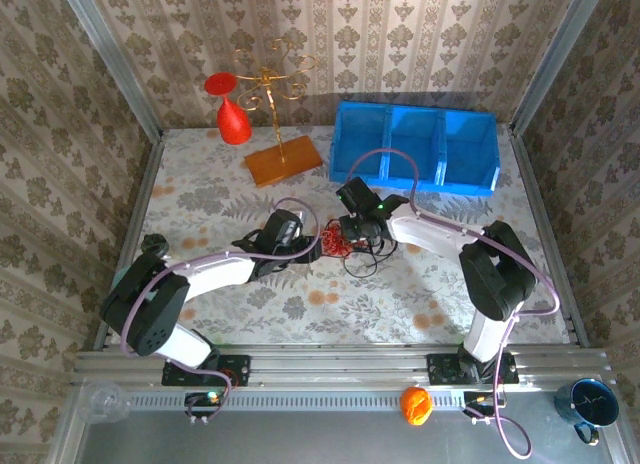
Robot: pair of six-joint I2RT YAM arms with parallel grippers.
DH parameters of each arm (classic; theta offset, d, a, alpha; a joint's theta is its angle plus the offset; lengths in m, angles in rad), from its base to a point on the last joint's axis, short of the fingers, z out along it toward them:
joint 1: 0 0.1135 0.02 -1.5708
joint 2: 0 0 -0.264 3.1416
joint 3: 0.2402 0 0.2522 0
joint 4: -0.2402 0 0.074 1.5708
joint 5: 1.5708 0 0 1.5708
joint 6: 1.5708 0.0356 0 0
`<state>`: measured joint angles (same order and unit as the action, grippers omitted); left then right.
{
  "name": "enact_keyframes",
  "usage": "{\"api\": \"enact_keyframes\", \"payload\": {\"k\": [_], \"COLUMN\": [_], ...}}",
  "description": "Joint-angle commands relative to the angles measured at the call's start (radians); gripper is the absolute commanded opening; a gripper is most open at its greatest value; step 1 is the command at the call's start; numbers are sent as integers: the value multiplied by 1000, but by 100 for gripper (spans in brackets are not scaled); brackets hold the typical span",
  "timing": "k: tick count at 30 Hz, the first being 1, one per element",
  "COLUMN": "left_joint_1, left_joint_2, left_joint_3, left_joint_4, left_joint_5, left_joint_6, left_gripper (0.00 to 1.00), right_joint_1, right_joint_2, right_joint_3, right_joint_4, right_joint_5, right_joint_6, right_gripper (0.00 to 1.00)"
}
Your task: Untangle the cables
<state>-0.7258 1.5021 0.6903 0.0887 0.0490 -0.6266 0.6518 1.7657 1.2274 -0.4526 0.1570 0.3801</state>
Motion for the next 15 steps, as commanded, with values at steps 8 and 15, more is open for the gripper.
{"api": "enact_keyframes", "payload": {"k": [8, 15], "left_joint_1": [-6, -7], "left_joint_2": [10, -76], "left_joint_3": [-18, -34], "left_joint_4": [-12, -92], "left_joint_5": [-19, -102], "left_joint_6": [25, 12], "left_gripper": [17, 0], "right_joint_1": [13, 25], "right_joint_2": [-92, -257], "right_joint_3": [-19, -67], "right_joint_4": [2, -24], "right_joint_5": [39, 24], "right_joint_6": [2, 30], "right_gripper": [0, 0]}}
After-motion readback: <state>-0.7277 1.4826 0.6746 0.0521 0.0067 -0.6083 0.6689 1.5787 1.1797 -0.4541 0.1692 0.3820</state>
